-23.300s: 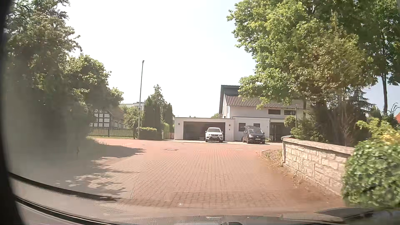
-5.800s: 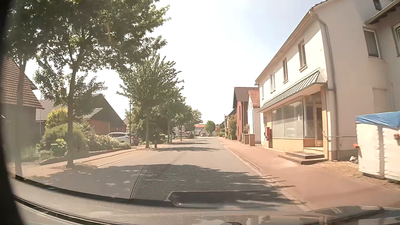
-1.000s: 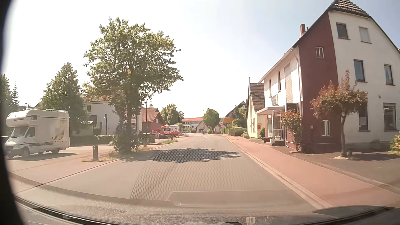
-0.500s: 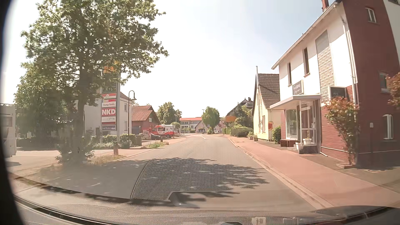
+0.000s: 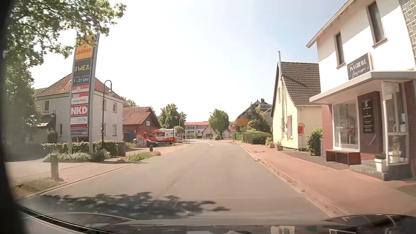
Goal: Follow the waypoints while adhering to traffic rules and regulations
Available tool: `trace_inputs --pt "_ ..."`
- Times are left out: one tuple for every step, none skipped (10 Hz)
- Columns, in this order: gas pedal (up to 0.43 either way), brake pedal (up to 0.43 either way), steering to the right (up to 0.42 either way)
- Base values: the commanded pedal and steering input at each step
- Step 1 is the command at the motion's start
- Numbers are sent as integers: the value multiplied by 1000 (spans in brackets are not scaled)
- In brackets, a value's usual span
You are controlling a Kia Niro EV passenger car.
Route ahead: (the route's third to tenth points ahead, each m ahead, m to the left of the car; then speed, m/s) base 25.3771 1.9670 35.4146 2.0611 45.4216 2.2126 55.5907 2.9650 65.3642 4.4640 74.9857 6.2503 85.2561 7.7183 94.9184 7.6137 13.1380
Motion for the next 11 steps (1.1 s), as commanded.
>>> trace_inputs --pt "118 0 -1" --pt "110 0 -1" --pt "110 0 -1" --pt "110 0 -1" --pt "110 0 -1" --pt "110 0 -1" --pt "110 0 -1" --pt "110 0 -1" --pt "110 0 -1" --pt "110 0 -1" --pt "110 0 -1"
